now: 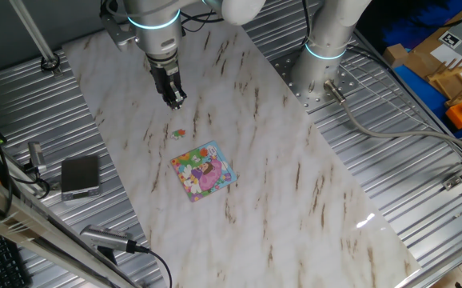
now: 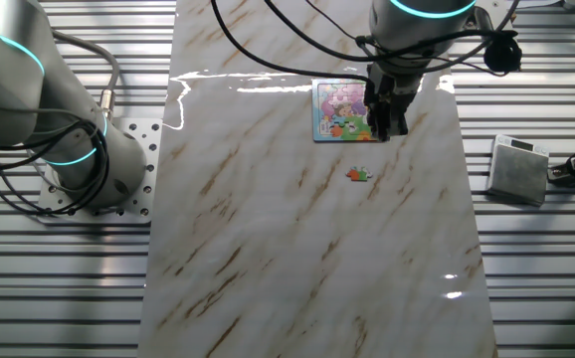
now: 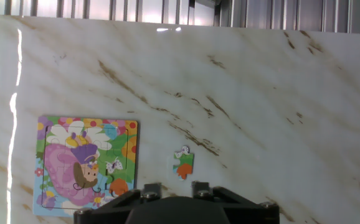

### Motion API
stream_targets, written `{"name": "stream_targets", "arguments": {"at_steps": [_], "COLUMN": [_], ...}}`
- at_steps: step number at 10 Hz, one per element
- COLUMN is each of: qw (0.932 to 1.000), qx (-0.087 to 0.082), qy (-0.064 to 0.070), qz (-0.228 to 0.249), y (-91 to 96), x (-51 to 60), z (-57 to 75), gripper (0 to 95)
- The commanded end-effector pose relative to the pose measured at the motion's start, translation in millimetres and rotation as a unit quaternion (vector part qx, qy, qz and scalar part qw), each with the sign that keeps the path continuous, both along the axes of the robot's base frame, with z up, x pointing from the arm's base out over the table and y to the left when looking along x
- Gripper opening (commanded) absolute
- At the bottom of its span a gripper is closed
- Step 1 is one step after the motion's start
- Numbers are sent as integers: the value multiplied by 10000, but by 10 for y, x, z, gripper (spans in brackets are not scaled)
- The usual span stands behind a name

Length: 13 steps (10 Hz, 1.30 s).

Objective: Assemble one piece of a puzzle

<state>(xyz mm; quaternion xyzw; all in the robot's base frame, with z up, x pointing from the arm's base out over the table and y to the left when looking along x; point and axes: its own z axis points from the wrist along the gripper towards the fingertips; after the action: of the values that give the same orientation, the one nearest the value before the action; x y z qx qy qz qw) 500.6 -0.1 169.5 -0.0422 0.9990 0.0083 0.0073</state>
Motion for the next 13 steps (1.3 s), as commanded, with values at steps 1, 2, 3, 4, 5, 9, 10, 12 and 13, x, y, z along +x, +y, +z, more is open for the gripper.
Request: {"name": "stream_targets", "arguments": {"at_steps": [1,2,3,4,5,9,10,12,13], "qw": [10000,10000,10000,10000,10000,9999,9999,9997,9995], "qx": [7,15,17,16,21,72,124,212,292], "qy": [-1,-2,2,3,8,59,61,76,121], "qz": [5,5,17,30,45,50,44,32,33], "y": [1,1,1,1,1,-2,-6,-13,-23], "x": [-6,-6,-6,-6,-6,1,5,12,27], "z": [6,6,6,6,6,-4,-18,-49,-79], "gripper": [0,0,0,0,0,0,0,0,0]}}
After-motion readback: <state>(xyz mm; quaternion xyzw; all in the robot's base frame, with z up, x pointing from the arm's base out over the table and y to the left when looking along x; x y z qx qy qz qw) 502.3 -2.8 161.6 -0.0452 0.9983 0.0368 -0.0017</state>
